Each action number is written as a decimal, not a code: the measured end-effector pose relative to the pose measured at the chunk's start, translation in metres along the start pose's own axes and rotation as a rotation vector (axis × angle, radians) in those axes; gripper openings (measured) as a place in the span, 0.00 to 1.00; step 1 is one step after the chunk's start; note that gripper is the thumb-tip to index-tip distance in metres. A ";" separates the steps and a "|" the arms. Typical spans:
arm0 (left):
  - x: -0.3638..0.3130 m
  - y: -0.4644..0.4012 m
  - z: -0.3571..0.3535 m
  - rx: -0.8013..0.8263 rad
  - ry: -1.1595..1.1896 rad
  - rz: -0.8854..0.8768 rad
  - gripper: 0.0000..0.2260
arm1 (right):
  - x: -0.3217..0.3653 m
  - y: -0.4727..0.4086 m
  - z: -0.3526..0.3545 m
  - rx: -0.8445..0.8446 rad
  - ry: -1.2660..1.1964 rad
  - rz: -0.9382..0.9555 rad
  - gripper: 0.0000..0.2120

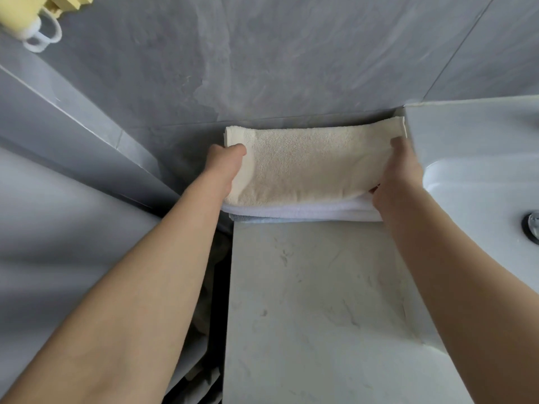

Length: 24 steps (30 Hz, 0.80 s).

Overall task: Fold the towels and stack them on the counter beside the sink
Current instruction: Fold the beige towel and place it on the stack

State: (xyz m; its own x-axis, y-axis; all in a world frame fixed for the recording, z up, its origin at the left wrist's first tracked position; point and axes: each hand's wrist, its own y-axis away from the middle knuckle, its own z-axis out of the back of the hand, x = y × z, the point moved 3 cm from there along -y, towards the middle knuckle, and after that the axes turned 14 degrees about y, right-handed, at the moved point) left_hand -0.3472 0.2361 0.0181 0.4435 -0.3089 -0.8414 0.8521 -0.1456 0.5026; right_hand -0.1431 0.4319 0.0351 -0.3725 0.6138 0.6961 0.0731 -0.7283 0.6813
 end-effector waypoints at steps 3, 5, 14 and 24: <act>0.001 0.001 -0.015 -0.057 -0.080 -0.179 0.13 | 0.008 -0.007 0.002 0.062 -0.031 -0.090 0.09; 0.008 0.003 -0.019 -0.041 -0.169 -0.199 0.16 | 0.016 -0.012 0.003 0.110 0.058 -0.057 0.05; 0.022 0.000 -0.013 -0.011 0.018 -0.037 0.09 | 0.038 -0.037 -0.005 0.285 0.554 0.075 0.23; 0.026 0.064 0.001 0.157 0.439 0.204 0.15 | 0.005 -0.002 0.022 0.081 0.735 0.630 0.04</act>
State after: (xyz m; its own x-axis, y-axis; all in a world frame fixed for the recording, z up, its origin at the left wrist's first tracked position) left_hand -0.2815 0.2180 0.0279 0.6999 0.0732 -0.7105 0.6992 -0.2730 0.6607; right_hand -0.1253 0.4431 0.0422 -0.7263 -0.2449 0.6423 0.5103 -0.8181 0.2651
